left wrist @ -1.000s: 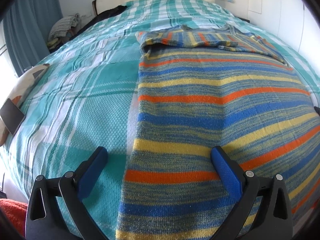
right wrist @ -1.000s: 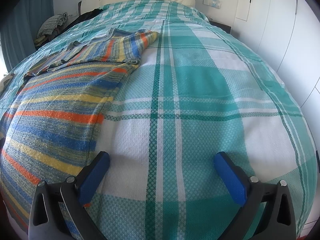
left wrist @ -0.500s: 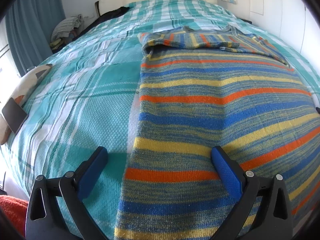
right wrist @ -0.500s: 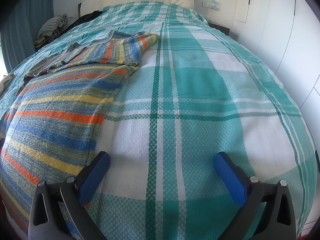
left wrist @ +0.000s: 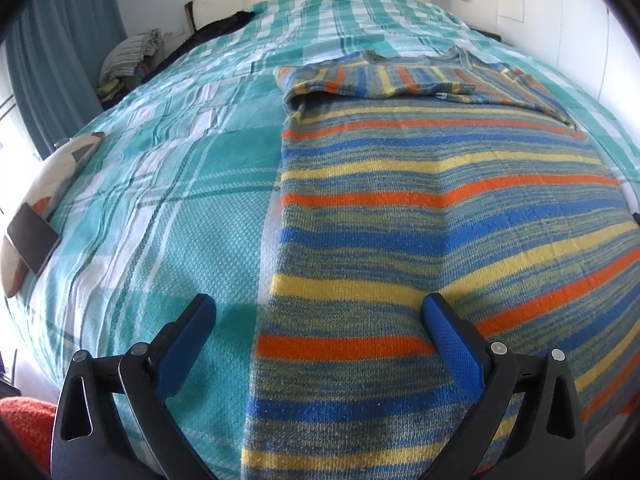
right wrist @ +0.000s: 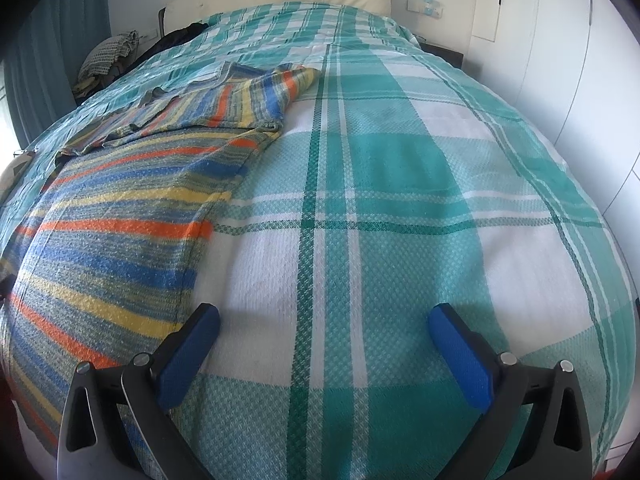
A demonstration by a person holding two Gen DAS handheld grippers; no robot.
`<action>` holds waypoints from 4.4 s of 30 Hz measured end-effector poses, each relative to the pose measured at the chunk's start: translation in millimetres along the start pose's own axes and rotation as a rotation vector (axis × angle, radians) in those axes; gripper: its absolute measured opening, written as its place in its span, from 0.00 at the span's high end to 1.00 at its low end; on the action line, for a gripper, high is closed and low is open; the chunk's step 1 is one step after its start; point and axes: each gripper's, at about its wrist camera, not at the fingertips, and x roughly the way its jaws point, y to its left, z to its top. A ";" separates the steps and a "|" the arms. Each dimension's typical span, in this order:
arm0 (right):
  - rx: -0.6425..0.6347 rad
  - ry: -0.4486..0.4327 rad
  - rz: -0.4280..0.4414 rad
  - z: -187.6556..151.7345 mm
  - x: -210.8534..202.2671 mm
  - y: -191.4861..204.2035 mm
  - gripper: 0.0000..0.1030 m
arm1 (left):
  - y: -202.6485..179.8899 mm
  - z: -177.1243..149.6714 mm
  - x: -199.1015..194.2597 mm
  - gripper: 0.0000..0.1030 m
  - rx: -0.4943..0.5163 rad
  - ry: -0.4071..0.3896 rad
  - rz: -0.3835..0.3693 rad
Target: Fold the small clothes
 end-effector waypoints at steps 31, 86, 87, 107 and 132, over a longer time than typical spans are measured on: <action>0.006 -0.003 -0.006 -4.3 1.1 0.8 0.00 | 0.4 -0.7 4.1 0.00 -0.018 0.005 0.000; 0.080 0.041 0.098 30.3 -57.2 -32.5 0.00 | 99.3 -6.4 -26.5 0.01 -0.250 0.155 -0.138; 0.083 0.057 0.128 33.1 -65.6 -34.4 0.00 | 95.3 -10.6 -26.1 0.01 -0.240 0.195 -0.197; 0.058 0.694 0.467 -62.2 -36.0 35.4 0.92 | 22.7 -56.7 -25.0 0.93 0.056 0.480 -0.282; 0.414 0.076 0.545 244.4 84.7 -41.9 0.56 | 94.5 250.0 122.0 0.40 -0.476 0.263 -0.391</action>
